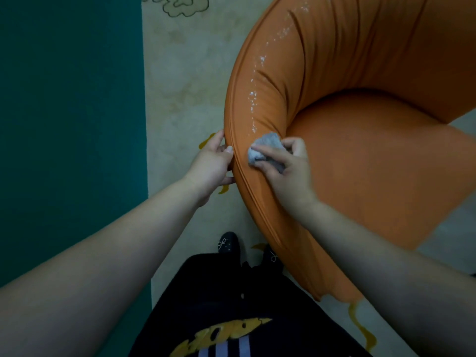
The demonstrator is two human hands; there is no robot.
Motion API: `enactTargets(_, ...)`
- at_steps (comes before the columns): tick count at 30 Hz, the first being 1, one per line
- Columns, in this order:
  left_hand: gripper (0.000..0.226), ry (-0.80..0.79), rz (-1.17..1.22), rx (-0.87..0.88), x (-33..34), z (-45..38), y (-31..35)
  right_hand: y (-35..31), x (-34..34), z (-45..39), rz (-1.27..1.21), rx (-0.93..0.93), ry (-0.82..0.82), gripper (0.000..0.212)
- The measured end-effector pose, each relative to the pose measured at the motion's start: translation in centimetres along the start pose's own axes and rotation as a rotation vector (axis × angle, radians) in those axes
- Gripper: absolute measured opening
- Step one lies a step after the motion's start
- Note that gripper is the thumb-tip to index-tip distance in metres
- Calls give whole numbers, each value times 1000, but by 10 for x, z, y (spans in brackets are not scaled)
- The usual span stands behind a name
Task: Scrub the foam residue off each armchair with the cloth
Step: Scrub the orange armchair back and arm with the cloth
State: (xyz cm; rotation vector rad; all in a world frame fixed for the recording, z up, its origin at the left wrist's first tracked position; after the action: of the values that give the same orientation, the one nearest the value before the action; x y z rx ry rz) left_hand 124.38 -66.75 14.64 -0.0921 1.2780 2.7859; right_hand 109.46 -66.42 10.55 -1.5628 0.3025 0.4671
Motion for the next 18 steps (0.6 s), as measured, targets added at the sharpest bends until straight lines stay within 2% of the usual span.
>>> enactTargets(4,47,-20,3,12,-6,-15,10,5,-2,14,48,-30,-41,46)
enactTargets(7,47,-71,-35,43,-15,-30,19,8,-4,42,98,-71,-44,41)
enactTargets(11,47,-146,-60,55,-30,-54,35,-4,16,-28,164,-61,60,42)
enactTargets(14,49,-194,-84,24,-38,-68,43,-19,26,-82,185,-25,174,34)
enactTargets(18,50,-263,-116,3,-44,-80,51,-18,22,-42,230,-13,166,44)
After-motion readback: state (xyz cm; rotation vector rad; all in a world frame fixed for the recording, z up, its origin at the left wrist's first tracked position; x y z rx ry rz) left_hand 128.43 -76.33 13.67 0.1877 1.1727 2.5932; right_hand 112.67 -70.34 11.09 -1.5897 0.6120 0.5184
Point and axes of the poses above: each hand's wrist, its own z-axis away from the middle knuckle, its own x-axis out of the palm, y = z × x, the point moved 2 cm from there along -z, towards the middle knuckle, and after that the axes turned 3 degrees about -y, right-handed, at the moved point
